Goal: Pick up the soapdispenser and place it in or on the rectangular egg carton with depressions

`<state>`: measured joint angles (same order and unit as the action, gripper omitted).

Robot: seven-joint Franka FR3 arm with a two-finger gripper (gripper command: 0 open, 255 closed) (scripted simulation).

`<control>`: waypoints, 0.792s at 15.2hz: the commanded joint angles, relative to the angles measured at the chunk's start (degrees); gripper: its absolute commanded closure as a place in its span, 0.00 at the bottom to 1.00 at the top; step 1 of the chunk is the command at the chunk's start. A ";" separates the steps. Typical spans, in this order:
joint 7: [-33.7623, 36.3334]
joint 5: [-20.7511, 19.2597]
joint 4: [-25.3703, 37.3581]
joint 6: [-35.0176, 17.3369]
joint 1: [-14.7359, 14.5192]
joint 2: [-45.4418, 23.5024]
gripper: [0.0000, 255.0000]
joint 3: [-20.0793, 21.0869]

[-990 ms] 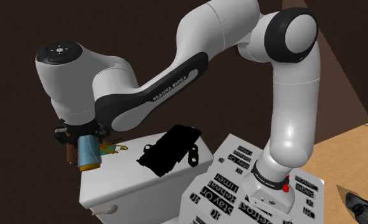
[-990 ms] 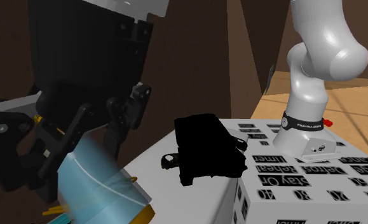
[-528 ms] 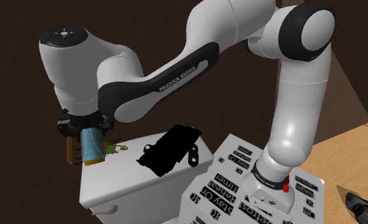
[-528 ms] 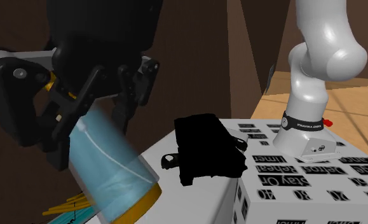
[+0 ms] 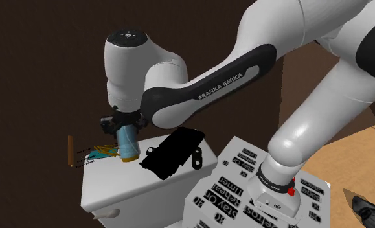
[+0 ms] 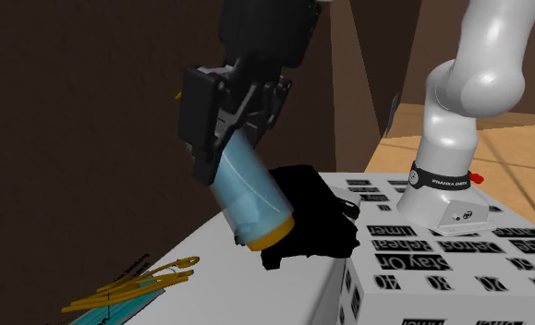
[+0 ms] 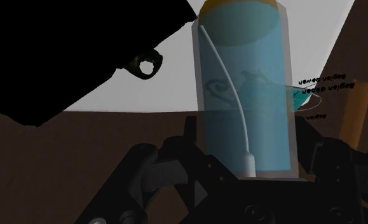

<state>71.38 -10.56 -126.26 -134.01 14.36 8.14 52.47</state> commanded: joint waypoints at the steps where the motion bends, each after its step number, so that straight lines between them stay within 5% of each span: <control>1: -6.88 7.79 -5.31 -1.54 -1.59 6.93 1.00 -3.86; 6: -16.67 16.77 -16.17 -2.02 -8.47 18.65 1.00 -13.55; 12: -26.23 21.62 -28.69 0.51 -14.73 33.12 1.00 -24.12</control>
<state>47.38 10.27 -152.41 -134.75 0.92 37.65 30.87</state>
